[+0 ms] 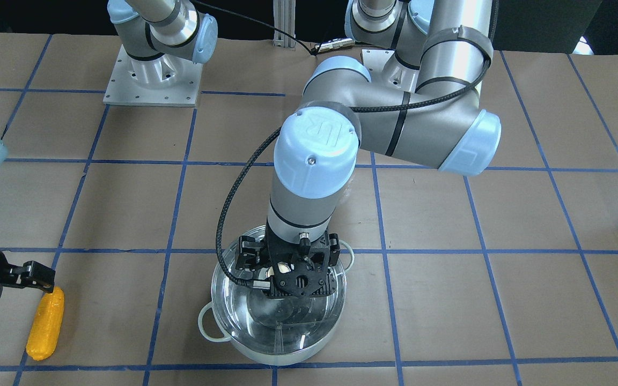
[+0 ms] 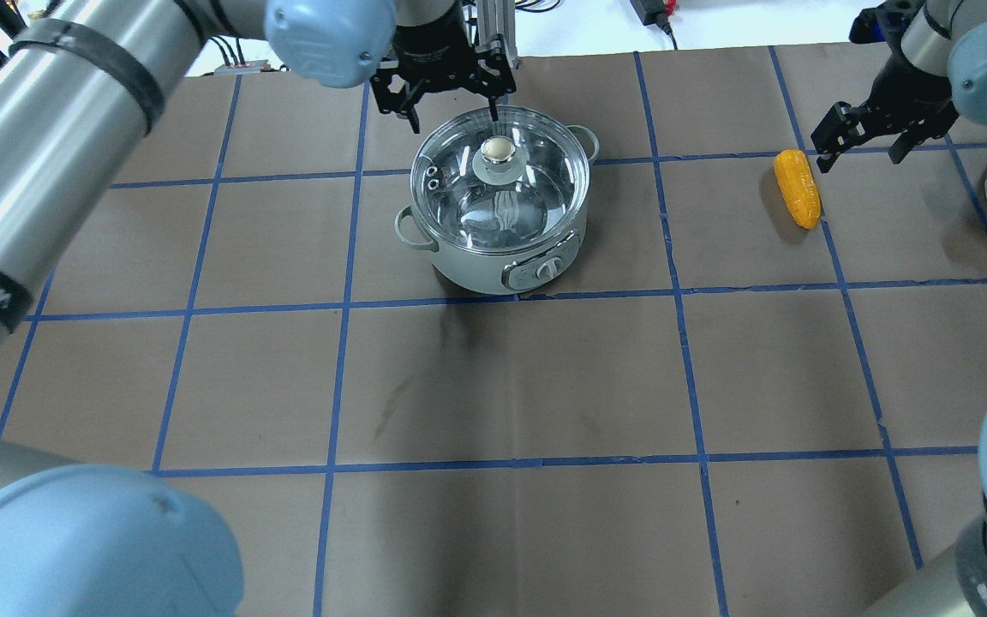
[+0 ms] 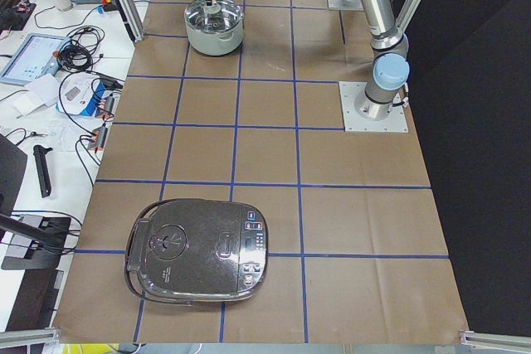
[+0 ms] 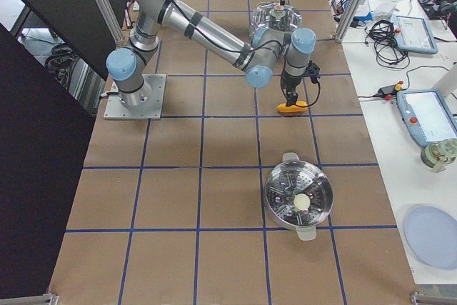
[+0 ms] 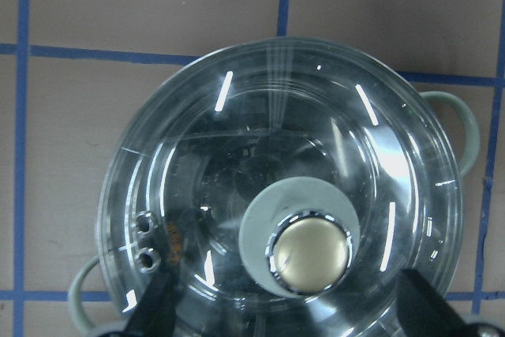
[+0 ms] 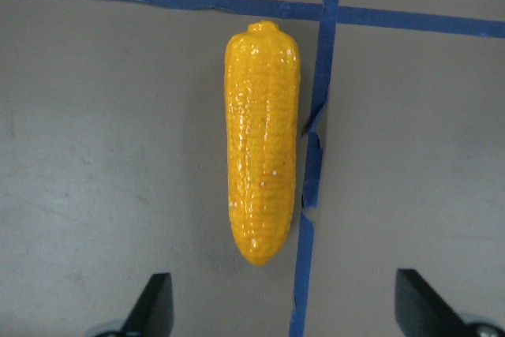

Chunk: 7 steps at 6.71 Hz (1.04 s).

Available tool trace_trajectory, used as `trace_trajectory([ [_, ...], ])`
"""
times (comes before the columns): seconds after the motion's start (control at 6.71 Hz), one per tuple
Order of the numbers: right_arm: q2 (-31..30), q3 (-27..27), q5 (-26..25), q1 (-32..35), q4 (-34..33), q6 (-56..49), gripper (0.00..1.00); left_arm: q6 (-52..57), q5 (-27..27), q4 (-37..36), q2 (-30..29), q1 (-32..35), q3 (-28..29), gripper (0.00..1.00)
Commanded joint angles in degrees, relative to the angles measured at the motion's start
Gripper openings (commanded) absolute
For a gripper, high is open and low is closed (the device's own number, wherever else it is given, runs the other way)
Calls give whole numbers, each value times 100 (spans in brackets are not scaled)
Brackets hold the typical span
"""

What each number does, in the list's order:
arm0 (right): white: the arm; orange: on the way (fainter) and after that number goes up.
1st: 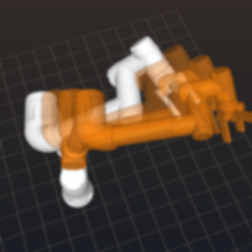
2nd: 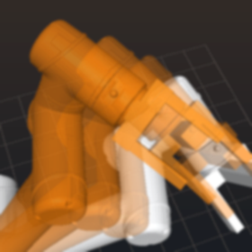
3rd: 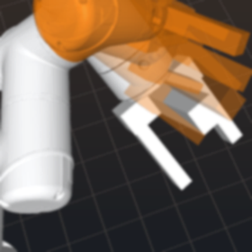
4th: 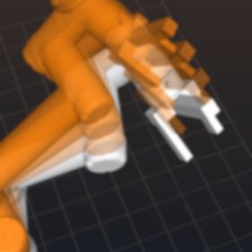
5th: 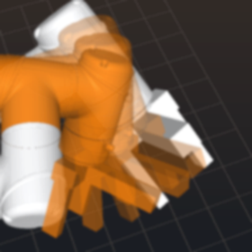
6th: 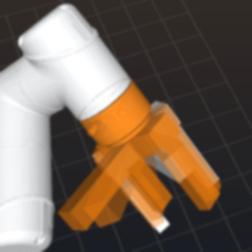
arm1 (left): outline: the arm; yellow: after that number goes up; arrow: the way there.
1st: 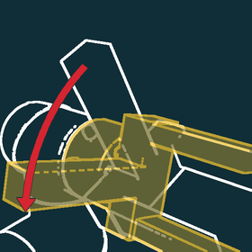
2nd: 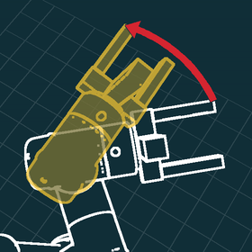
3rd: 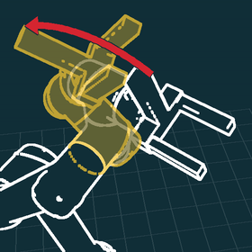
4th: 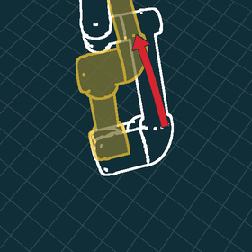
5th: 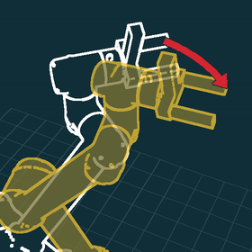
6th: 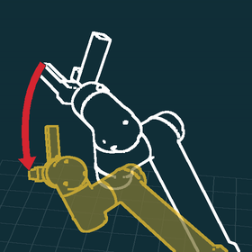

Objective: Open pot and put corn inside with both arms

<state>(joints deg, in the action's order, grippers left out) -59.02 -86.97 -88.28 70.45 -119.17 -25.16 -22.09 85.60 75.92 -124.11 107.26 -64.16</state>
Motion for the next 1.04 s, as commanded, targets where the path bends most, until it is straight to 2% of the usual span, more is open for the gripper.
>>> trace_trajectory([
  [0.0, 617, 30, 118, -6, -597, -24, 97, -41, 9, -59, -87, 32, -8, 100],
  [0.15, 715, 48, 118, 3, -729, -24, 88, -67, 0, -59, -87, 32, -61, 100],
  [0.3, 716, 48, 197, 3, -756, -6, 67, -32, 18, -68, -69, 32, -200, 98],
  [0.45, 707, 48, 285, 3, -748, 20, 34, 12, 9, -68, -69, 32, -219, 66],
  [0.6, 673, 57, 285, 3, -687, 38, 14, 12, 9, -68, -78, 32, -219, 51],
  [0.74, 620, 57, 277, 3, -660, 47, 10, 12, 9, -68, -69, 32, -150, 51],
  [0.89, 324, 57, 268, 12, -346, 55, 10, 12, 9, -59, -34, 32, -140, 51],
])
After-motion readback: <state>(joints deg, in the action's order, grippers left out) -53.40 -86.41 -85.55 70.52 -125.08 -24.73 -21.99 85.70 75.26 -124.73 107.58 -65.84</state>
